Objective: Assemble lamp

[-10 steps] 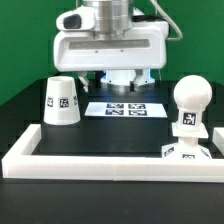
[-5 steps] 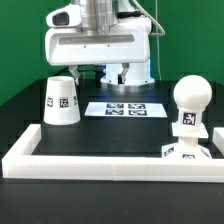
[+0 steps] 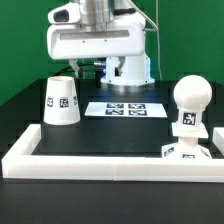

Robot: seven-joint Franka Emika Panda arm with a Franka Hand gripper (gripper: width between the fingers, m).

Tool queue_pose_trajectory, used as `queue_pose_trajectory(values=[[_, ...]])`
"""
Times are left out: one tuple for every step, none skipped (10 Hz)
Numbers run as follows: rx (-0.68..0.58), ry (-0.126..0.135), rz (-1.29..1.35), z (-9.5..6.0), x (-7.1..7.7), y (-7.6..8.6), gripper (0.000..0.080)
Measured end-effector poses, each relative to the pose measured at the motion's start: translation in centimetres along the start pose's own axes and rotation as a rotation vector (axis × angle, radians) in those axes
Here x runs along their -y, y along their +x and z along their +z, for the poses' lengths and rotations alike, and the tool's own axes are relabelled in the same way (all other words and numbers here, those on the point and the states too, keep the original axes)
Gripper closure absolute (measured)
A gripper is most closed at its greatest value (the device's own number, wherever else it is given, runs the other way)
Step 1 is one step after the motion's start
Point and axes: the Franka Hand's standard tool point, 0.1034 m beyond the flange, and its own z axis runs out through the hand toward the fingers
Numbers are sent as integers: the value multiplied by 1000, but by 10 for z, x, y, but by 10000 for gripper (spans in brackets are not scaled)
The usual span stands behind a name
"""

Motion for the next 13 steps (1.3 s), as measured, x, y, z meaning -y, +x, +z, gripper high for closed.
queue_pose_trajectory(values=[[-9, -3, -5, -6, -4, -6, 101], [-16, 0, -8, -9, -11, -15, 101], [-23, 7, -7, -3, -19, -27, 101], [-25, 5, -12, 12, -22, -38, 101], [-13, 10, -27, 18, -24, -38, 101], [-15, 8, -29, 18, -27, -32, 101], [-19, 7, -30, 17, -29, -28, 101], [-21, 6, -36, 17, -30, -25, 101], [-21, 3, -41, 17, -31, -23, 101], [-21, 2, -42, 16, -31, -21, 101], [-24, 2, -45, 14, -32, -19, 101], [-29, 1, -45, 12, -34, -17, 101], [-31, 0, -47, 11, -36, -16, 101]])
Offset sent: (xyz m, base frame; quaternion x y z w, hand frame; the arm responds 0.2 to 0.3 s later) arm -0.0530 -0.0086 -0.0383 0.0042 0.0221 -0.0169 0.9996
